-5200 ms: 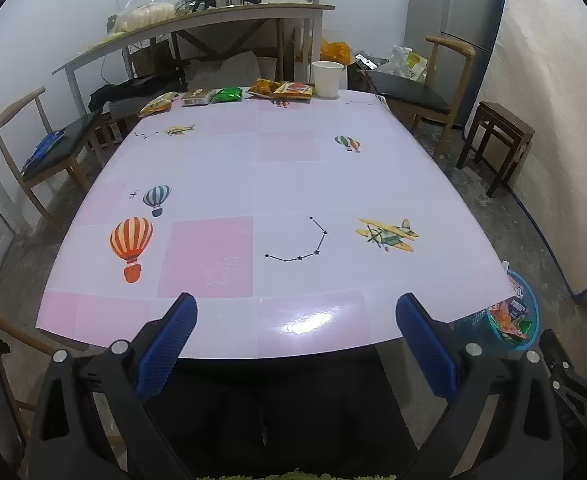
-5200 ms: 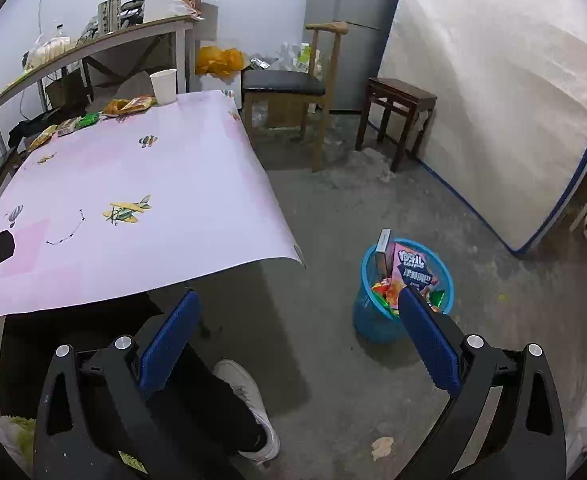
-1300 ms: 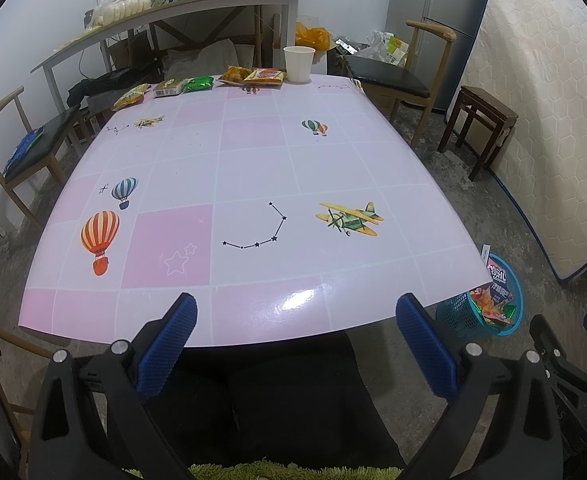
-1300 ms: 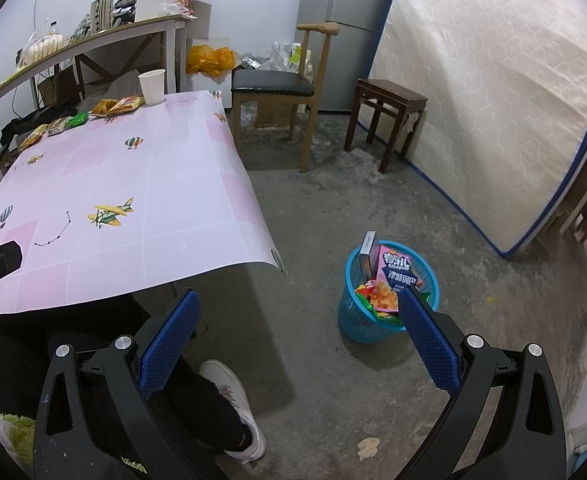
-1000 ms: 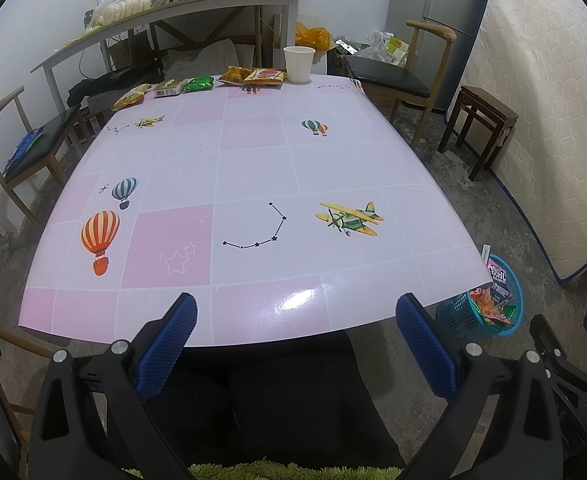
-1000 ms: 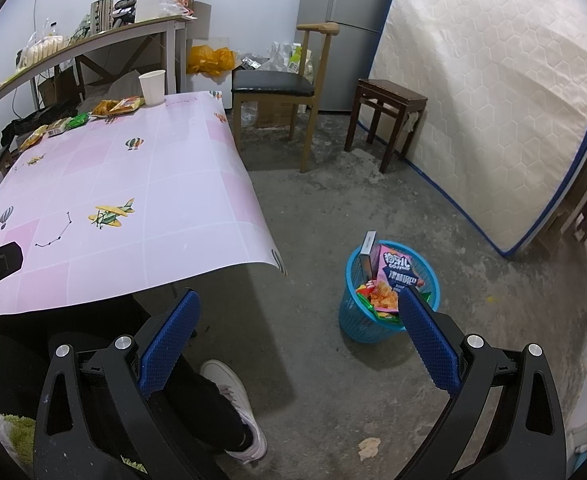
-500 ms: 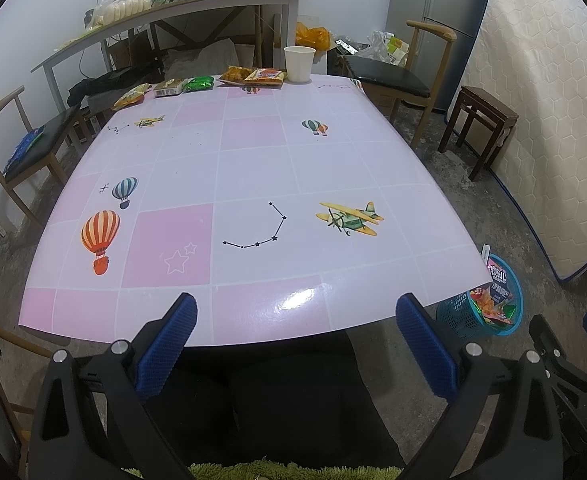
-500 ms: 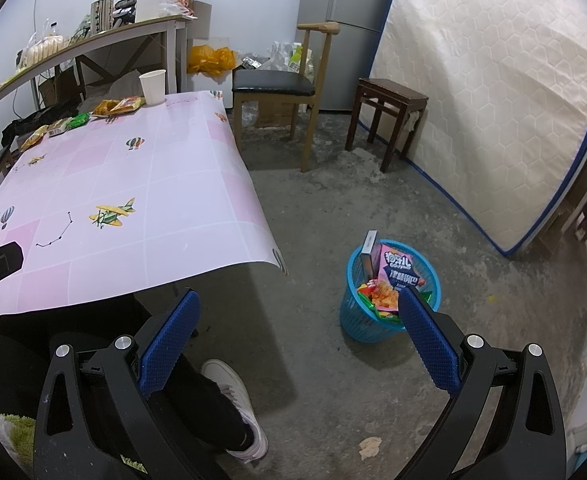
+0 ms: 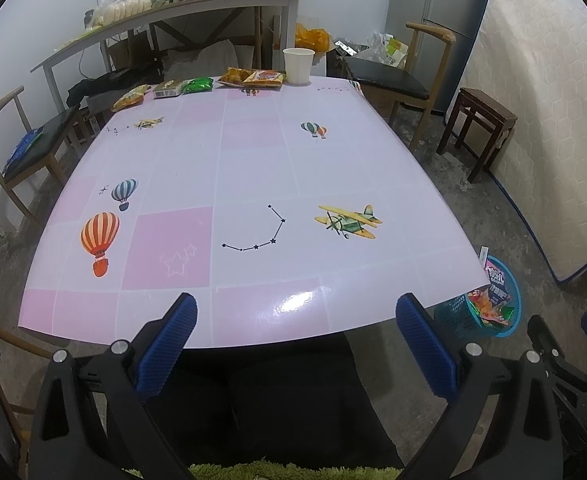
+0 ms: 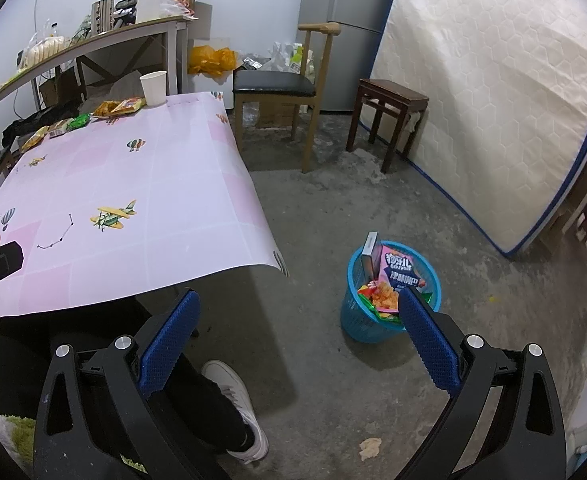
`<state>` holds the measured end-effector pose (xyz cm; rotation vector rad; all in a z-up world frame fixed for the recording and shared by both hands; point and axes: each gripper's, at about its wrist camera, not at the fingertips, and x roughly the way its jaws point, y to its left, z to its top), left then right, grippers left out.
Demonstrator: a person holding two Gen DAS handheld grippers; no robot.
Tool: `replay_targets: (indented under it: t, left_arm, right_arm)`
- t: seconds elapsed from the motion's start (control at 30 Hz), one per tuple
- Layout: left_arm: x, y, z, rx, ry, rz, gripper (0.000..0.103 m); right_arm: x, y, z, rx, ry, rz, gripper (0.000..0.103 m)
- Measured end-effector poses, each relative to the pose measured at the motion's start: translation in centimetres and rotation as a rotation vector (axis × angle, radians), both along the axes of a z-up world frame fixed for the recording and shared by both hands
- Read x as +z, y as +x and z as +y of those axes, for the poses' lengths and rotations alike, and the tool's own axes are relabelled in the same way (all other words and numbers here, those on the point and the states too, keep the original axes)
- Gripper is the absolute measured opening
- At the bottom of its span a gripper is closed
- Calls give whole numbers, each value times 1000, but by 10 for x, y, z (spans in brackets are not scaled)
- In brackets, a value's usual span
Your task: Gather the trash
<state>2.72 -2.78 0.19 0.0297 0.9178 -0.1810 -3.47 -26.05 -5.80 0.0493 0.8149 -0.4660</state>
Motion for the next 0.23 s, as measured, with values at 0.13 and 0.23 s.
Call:
replay_targets:
  t: [0.13,0.23]
  left_arm:
    - [1,-1,-1,2,-1,0,98]
    - [1,0,-1,2,-1,1,98]
  right_arm:
    - [0,0,0,-1,1,1,95]
    - [0,0,0,-1,1,0,95]
